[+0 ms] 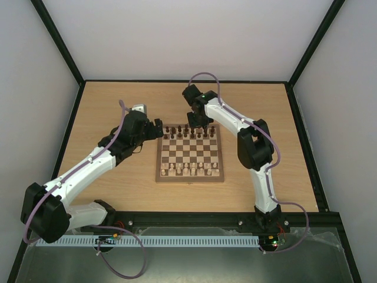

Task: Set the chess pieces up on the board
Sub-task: Place the chess piece on the chessboard.

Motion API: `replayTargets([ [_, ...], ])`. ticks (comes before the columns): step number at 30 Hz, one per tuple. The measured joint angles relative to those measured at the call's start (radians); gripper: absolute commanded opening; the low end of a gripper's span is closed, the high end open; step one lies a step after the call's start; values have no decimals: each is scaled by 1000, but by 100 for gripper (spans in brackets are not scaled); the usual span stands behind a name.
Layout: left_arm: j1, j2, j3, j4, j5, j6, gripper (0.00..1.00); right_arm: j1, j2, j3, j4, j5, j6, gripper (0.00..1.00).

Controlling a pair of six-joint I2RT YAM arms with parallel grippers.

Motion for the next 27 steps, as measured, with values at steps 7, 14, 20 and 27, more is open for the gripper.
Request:
replayTargets([
  [7,-2,0,-1,0,0,-1,99,0,0,-47,8,-1,0,16],
  [14,-3,-3,-10,-1,0,-1,99,0,0,-66,24,-15,1,17],
  [20,-3,-5,-11,-2,-2,-2,99,2,0,-67,44,-21,1,17],
  [27,-4,-7,-11,-2,-4,-2,99,2,0,-67,54,-21,3,18],
])
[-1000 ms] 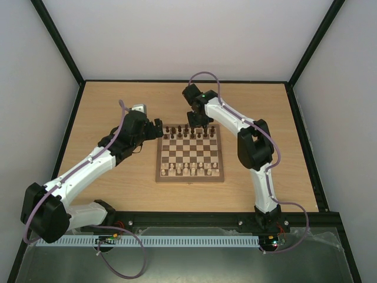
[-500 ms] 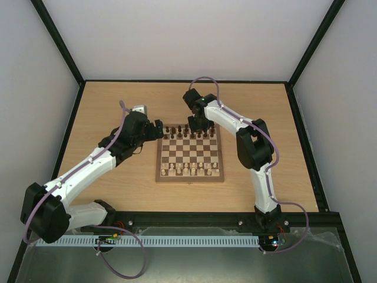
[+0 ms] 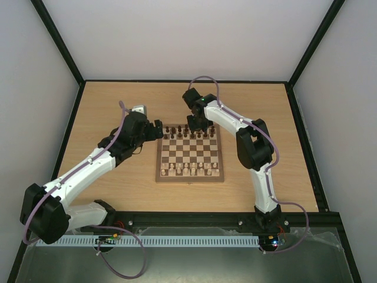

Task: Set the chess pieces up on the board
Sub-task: Place the chess piece on the chessboard.

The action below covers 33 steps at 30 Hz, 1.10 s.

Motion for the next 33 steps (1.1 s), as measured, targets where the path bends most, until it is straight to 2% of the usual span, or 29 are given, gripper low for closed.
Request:
replayTargets([
  [7,-4,-3,0,0,-3,0,99,0,2,0,6,0,1,18],
  [11,-5,-3,0,-1,-4,0,99,0,10,0,6,1,0,21],
  [33,-16,-9,0,-10,-11,-4,99,0,22,-16,7,31,5,22],
])
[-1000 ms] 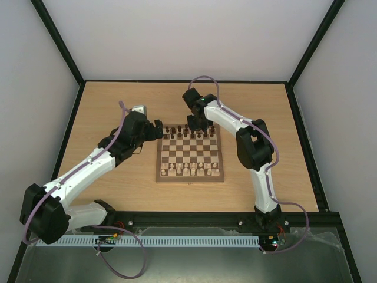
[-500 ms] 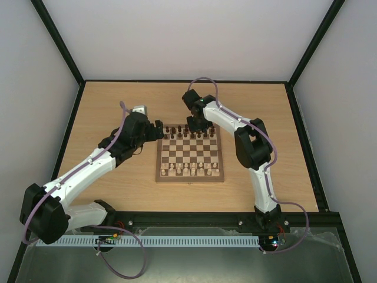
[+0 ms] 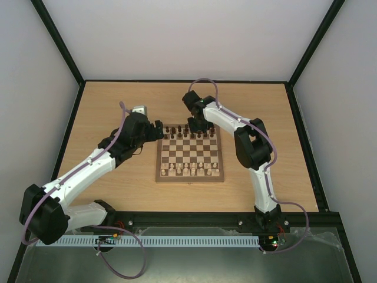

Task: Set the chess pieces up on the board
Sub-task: Place the chess piece on the chessboard.

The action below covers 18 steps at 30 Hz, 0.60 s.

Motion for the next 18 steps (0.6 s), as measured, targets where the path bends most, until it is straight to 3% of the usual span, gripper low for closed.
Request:
replayTargets([
  [5,-2,-1,0,-4,-3,0,99,0,-2,-10,9,-4,0,23],
  [12,-4,-25,0,-19,-10,-3,99,0,-92,-96,84,-14,4,34],
  [16,-4,-45,0,-21,-5,6,99,0,-242,-154,145,-8,12,50],
  [18,-4,-63,2,-24,-5,14,99,0,-339,-200,190,-2,17,72],
])
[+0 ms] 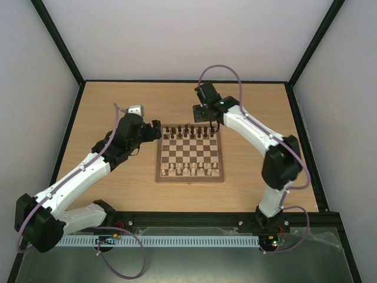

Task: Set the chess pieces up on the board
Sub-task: Place the chess piece on the chessboard, then reset both arms

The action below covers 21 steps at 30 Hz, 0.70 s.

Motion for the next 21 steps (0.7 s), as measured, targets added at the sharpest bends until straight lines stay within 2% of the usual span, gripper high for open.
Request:
replayTargets([
  [2,0,-29,2,-6,-9,4,99,0,-95,-53,43,10,14,97],
  [3,0,-48,2,-9,-16,6,99,0,-151,-88,68,17,16,99],
  [9,0,-205,-11,-16,-58,0,99,0,-398,-284,160,83,47,99],
  [13,0,-295,-88,23,-61,-13,99,0,-510,-436,195,159,75,99],
  [18,0,-286,-187,83,-106,-12,99,-9,-654,-643,245,238,81,99],
  [21,0,-264,-254,148,-170,7,99,-55,-735,-761,338,246,72,99],
])
